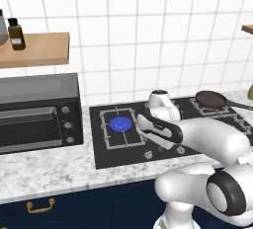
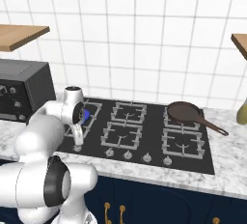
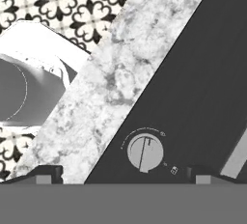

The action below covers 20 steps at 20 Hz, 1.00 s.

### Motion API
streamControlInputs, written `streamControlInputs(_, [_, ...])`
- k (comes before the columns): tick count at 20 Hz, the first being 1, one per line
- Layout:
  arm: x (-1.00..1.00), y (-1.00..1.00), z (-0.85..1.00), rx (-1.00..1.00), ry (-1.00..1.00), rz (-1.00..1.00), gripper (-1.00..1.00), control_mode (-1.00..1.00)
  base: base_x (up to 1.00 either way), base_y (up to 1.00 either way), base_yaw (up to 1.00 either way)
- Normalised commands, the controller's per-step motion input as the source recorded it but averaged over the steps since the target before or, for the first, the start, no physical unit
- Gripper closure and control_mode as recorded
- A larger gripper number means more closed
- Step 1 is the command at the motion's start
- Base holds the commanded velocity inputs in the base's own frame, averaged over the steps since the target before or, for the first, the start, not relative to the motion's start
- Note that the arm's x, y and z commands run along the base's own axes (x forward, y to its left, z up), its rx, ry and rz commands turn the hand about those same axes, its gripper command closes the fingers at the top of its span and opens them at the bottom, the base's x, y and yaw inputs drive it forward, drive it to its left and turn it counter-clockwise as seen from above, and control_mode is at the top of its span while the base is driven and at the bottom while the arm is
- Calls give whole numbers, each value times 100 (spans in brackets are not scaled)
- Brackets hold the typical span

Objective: Turn off the left burner of the stove.

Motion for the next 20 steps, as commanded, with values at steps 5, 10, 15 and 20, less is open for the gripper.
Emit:
streamControlInputs(5, [18,0,-39,0,0,5,-100,-100,0,0,0])
streamControlInputs(10, [8,2,-36,0,0,1,-100,-100,0,0,0])
streamControlInputs(15, [-13,9,-20,-1,0,0,-100,-100,0,0,0])
streamControlInputs(20, [-12,5,-16,0,0,0,-100,-100,0,0,0])
